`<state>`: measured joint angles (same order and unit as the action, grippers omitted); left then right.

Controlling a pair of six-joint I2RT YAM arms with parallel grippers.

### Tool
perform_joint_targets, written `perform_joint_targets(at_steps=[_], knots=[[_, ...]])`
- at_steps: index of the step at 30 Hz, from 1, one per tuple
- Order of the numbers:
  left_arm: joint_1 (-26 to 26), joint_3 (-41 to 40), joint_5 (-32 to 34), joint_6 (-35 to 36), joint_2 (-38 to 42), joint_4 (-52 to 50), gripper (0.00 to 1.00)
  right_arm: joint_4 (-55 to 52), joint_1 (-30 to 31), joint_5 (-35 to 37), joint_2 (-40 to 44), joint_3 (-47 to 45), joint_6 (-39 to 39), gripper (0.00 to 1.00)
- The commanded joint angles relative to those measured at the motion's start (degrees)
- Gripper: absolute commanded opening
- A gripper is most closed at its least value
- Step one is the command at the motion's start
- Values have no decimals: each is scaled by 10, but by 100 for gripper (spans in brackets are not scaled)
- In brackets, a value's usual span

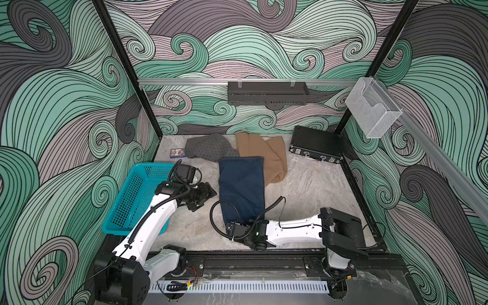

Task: Roll up the skirts
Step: Roll the skirt at the center of the board.

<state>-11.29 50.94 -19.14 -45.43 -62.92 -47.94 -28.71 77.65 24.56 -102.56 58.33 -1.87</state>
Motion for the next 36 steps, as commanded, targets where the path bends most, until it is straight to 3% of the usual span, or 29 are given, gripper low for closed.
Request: perform_joint_targets(at_steps=[1, 4, 9, 12, 17, 21, 26, 31, 36], knots=[[7, 11, 28, -14, 15, -3, 76, -24, -26, -84, -16, 21, 13, 13], [12, 14, 47, -17, 28, -5, 76, -46, -66, -196, -12, 43, 44, 0], [13, 8, 74, -2, 59, 0, 79, -85, -151, -414, -2, 87, 119, 0], [13, -1, 70, 11, 71, 9, 79, -138, -181, -506, -33, 136, 139, 0], [12, -4, 34, 11, 63, -13, 80, -139, -223, -610, -81, 166, 209, 0], [0, -28, -23, -34, 50, -12, 80, -37, -242, -698, -94, 140, 288, 0], [-18, -44, -3, -93, 82, -24, 82, 77, -254, -781, -100, 118, 387, 0], [-65, -90, 2, -170, 86, 29, 84, 65, -258, -775, -121, 136, 386, 0], [-92, -98, 17, -177, 38, 69, 84, 78, -265, -775, -132, 134, 397, 0]])
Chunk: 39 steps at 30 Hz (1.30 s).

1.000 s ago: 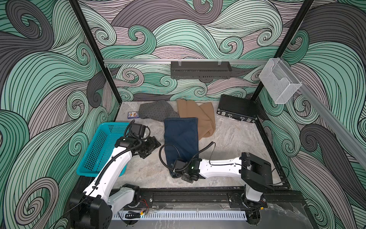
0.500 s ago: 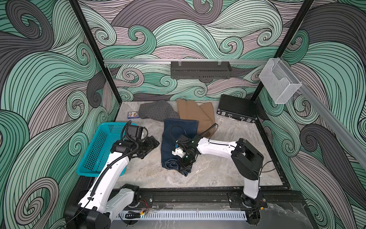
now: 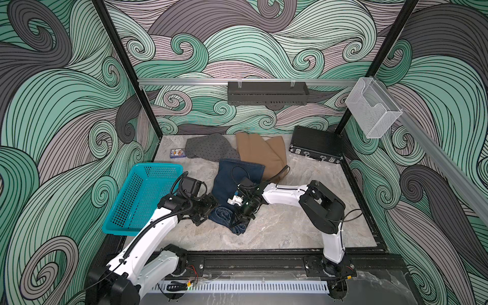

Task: Roll up the skirts
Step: Roll the skirt at the center of the board.

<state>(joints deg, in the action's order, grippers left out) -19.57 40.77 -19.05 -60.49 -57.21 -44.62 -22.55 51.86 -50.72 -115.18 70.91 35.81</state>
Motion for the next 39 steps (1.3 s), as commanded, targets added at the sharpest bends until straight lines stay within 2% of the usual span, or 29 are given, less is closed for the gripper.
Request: perform_joint_targets(at_steps=[1, 3, 4, 5, 8, 9, 11, 14, 21, 24, 26, 29, 30, 32, 35, 39], knots=[[-10, 2, 20, -25, -28, 43, 81, 16, -7, -20, -7, 8, 20, 0], [-12, -2, 24, -21, -50, 62, 69, 11, -7, -3, -7, 11, 18, 0], [-12, -2, 27, -21, -59, 66, 67, 9, -7, 9, -5, 12, 17, 0], [-14, -3, 27, -20, -68, 70, 67, 10, -7, 25, -3, 9, 18, 0], [-18, -10, 26, -21, -91, 85, 82, 14, -4, 66, 4, 1, 17, 0], [-19, -12, 24, -21, -97, 90, 85, 16, -2, 78, 7, -5, 19, 0], [-21, -16, 23, -23, -107, 102, 85, 38, 1, 95, 8, -15, 24, 0], [-22, -27, 9, -36, -126, 133, 78, 63, 3, 89, 6, -26, 43, 0], [-24, -12, 30, -45, -151, 131, 27, 48, 10, 91, -2, -14, 33, 0], [-22, 10, 71, -36, -165, 91, 8, 36, 9, 95, 4, -11, 18, 0], [-20, 26, 88, -27, -182, 66, 0, 26, 6, 95, 8, -7, 5, 2], [-17, 50, 117, -15, -212, 35, 0, 22, -3, 84, 13, -3, -13, 9], [-15, 60, 128, -12, -224, 25, 0, 7, -8, 79, 16, -5, -20, 20], [-5, 79, 143, 0, -239, 3, 0, 3, -17, 78, 28, -11, -30, 30], [13, 104, 144, 12, -292, -19, 0, 32, -28, 79, 56, -37, -40, 30], [26, 147, 144, 28, -347, -41, 0, 74, -42, 115, 100, -82, -58, 35]])
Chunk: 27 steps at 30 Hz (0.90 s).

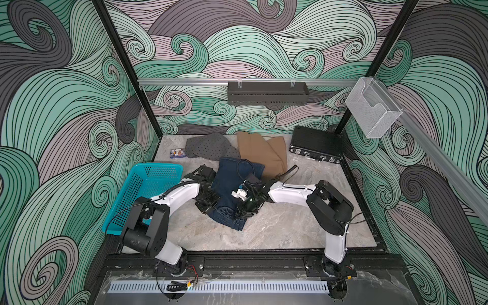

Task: Roll up the skirts
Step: Roll the skirt at the center of the board.

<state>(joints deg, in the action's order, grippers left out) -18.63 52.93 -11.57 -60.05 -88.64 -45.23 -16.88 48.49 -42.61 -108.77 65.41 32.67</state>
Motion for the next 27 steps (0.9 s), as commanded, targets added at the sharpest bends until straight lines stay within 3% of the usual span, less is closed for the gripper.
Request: perform_joint_targets(at_steps=[1, 8, 13, 17, 18, 19, 20, 24, 27], knots=[[20, 35, 68, 28, -44, -40, 0, 29, -9, 44, 47, -39, -34, 36], [37, 102, 71, 53, -97, -80, 0, 111, 17, 228, 179, -140, -119, 43], [42, 150, 80, 57, -133, -115, 0, 160, 124, 430, 258, -173, -224, 47], [53, 176, 77, 53, -149, -135, 0, 217, 217, 582, 237, -174, -298, 50], [54, 180, 73, 52, -151, -135, 0, 229, 229, 595, 226, -171, -304, 50], [54, 185, 74, 50, -151, -139, 0, 239, 241, 612, 208, -164, -305, 63], [54, 188, 76, 47, -152, -140, 0, 235, 250, 630, 184, -150, -297, 67], [55, 191, 73, 41, -158, -139, 0, 199, 253, 626, 120, -87, -225, 69], [57, 190, 66, 37, -161, -133, 0, 194, 251, 629, 87, -63, -205, 84]])
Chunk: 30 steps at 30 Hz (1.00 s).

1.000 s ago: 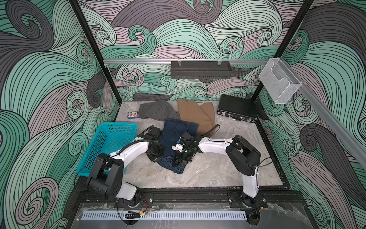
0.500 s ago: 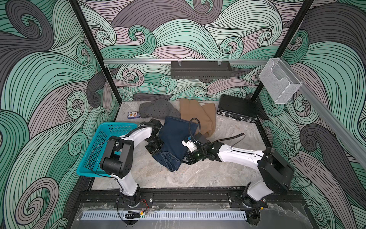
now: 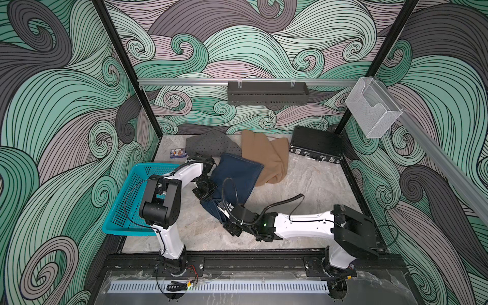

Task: Roll up the skirts
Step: Roll the skirt at the center of the board.

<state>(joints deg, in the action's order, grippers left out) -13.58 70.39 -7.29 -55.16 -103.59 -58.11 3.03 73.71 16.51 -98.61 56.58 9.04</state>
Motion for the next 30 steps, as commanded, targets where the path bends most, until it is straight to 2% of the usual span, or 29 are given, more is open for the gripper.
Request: perform_joint_targets(at_steps=[1, 4, 6, 8, 16, 18, 19, 21, 23, 25, 27, 30], knots=[[7, 13, 24, -15, -10, -3, 0, -17, -7, 23, -26, 38, 39, 85], [12, 11, 17, -17, -12, 3, 0, -37, -27, -24, -53, 60, 81, 86], [13, 9, 15, -20, -12, 6, 0, -67, -40, -31, -69, 80, 106, 86], [15, 4, 9, -23, -8, 14, 0, -93, -59, -50, -83, 96, 128, 82], [22, 2, -13, -25, -4, 29, 1, -109, -110, -173, -122, 117, 161, 33], [23, 6, -15, -21, 3, 29, 10, -105, -127, -218, -128, 116, 179, 21], [23, 6, -17, -16, 10, 32, 18, -101, -135, -238, -129, 115, 185, 15], [23, 9, -19, -3, 22, 34, 42, -104, -147, -269, -133, 117, 190, 6], [24, 17, -15, 17, 38, 31, 54, -109, -159, -301, -140, 123, 197, 0], [23, 29, -2, 38, 52, 19, 62, -111, -168, -324, -148, 127, 204, 0], [22, 32, 14, 48, 70, 11, 64, -118, -171, -332, -155, 132, 203, 0], [23, 26, 13, 53, 72, 19, 49, -114, -174, -338, -157, 131, 205, 0]])
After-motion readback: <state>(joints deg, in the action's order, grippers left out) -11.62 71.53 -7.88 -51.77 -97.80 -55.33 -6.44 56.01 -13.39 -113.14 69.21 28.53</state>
